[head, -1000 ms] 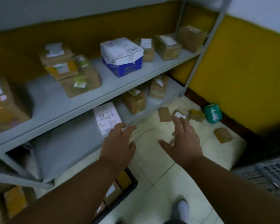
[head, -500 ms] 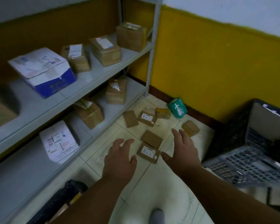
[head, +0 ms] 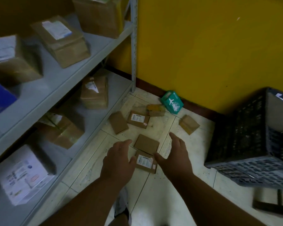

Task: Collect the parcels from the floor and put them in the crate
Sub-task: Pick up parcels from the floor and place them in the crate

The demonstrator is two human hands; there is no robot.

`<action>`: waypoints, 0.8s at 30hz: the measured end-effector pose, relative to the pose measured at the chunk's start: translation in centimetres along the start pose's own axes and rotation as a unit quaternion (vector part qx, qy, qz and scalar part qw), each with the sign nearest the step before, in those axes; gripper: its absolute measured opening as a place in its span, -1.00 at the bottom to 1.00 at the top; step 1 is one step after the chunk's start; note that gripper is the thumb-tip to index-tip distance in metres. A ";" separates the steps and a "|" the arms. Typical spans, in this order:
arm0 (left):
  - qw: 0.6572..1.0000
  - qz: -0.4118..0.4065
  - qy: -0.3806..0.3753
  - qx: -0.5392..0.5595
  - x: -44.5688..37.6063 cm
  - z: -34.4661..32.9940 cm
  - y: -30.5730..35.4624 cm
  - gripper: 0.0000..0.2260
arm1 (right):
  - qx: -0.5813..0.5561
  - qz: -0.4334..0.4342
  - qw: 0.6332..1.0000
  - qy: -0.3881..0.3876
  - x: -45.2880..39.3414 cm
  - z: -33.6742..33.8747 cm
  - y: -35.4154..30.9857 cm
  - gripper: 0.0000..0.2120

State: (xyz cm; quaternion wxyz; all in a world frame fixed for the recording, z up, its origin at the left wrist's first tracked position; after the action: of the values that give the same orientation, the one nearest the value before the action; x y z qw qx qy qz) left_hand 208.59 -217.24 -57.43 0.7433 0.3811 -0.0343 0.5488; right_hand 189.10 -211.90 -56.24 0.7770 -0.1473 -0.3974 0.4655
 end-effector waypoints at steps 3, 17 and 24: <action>0.999 0.003 -0.028 -0.045 -7.2 -1.1 -2.3 -0.47 | -0.004 -0.028 0.999 -0.021 -6.4 -3.9 1.8 -0.10; 0.979 0.144 -0.139 0.039 -35.4 -26.4 -19.3 -0.51 | -0.050 -0.159 0.980 -0.111 -33.1 -26.2 25.0 -0.18; 0.968 0.187 -0.137 0.091 -43.7 -35.3 -25.6 -0.55 | -0.063 -0.212 0.970 -0.098 -40.3 -32.8 33.9 -0.21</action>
State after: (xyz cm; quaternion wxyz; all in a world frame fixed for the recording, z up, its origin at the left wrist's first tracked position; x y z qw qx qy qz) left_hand 199.94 -233.16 -116.43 0.5777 0.5054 -0.1565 0.6216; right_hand 183.18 -223.43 -116.95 0.8044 -0.0619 -0.5221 0.2766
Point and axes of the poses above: each hand's wrist, its own x-axis away from the middle knuckle, its own z-axis out of the back of the hand, y = z × x, the point moved 7 cm from there along -x, towards the middle knuckle, and after that the axes turned 15 degrees about -y, right-handed, at the moved point
